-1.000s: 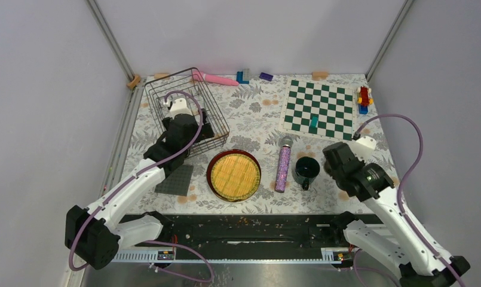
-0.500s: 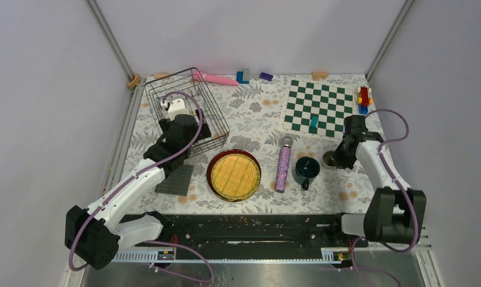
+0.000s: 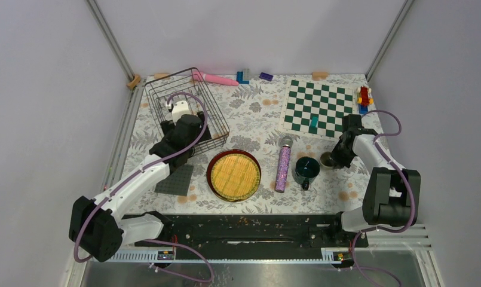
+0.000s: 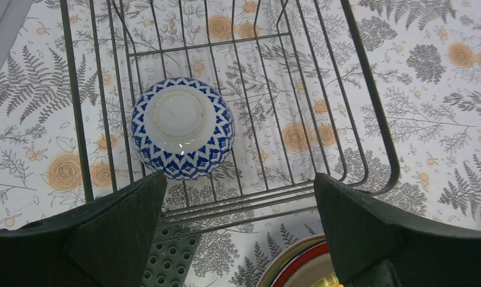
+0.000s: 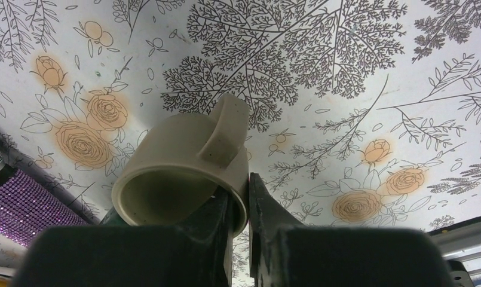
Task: Unload the mixed dishes from the dish rack
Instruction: Place the cup at the center of the board, then pick up the bowl from the dish rack.
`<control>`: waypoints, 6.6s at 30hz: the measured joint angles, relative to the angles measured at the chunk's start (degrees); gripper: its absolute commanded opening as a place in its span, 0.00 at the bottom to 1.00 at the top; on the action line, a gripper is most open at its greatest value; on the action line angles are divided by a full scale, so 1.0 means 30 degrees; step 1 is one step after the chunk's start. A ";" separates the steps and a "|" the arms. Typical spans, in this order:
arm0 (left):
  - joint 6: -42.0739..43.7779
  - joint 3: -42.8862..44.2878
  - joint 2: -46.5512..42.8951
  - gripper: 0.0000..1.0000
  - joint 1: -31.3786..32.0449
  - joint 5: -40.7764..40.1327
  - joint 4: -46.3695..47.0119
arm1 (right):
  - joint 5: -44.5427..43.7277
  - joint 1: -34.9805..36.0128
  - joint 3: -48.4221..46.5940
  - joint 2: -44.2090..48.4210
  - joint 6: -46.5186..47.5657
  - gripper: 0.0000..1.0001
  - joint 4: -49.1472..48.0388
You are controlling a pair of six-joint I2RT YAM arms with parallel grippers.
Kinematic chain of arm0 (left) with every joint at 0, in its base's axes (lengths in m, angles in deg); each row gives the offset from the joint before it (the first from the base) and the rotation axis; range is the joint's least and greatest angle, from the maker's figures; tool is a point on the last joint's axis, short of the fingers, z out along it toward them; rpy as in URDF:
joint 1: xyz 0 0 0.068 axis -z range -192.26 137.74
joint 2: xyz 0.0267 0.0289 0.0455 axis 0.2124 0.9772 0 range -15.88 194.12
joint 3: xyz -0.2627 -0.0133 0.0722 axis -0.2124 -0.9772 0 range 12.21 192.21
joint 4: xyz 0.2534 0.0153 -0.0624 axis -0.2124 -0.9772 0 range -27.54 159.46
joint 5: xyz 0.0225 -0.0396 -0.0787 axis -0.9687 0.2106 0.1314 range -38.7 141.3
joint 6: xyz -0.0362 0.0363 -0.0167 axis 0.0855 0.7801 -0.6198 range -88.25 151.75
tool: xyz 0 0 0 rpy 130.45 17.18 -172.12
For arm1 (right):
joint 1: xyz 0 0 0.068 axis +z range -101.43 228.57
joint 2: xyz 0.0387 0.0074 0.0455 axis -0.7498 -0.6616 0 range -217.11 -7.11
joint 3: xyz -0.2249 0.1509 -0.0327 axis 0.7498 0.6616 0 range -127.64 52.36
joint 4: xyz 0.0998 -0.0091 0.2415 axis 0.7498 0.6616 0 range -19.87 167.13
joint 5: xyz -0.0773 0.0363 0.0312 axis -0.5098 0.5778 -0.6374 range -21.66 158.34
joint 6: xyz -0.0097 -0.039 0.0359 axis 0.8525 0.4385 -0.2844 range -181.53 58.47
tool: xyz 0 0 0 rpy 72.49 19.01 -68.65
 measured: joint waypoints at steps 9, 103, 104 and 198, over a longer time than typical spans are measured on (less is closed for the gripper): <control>-0.0233 0.0022 0.0233 0.99 0.0000 -0.0430 -0.0240 | -0.0029 0.0000 0.0007 -0.0226 -0.0007 0.18 -0.0350; -0.1778 0.6178 1.0010 0.59 -0.2747 0.3912 -0.3752 | 0.0954 0.0000 0.5187 1.4214 -0.2040 1.00 -0.2397; -0.1785 0.6178 1.0010 0.58 -0.2674 0.3796 -0.3774 | 0.0954 0.0000 0.5187 1.4214 -0.2047 1.00 -0.2419; -0.3249 0.0342 -0.3636 0.00 -0.3825 0.7045 0.0714 | 0.9981 1.3471 -0.3876 -0.4459 -0.7606 0.95 -2.6134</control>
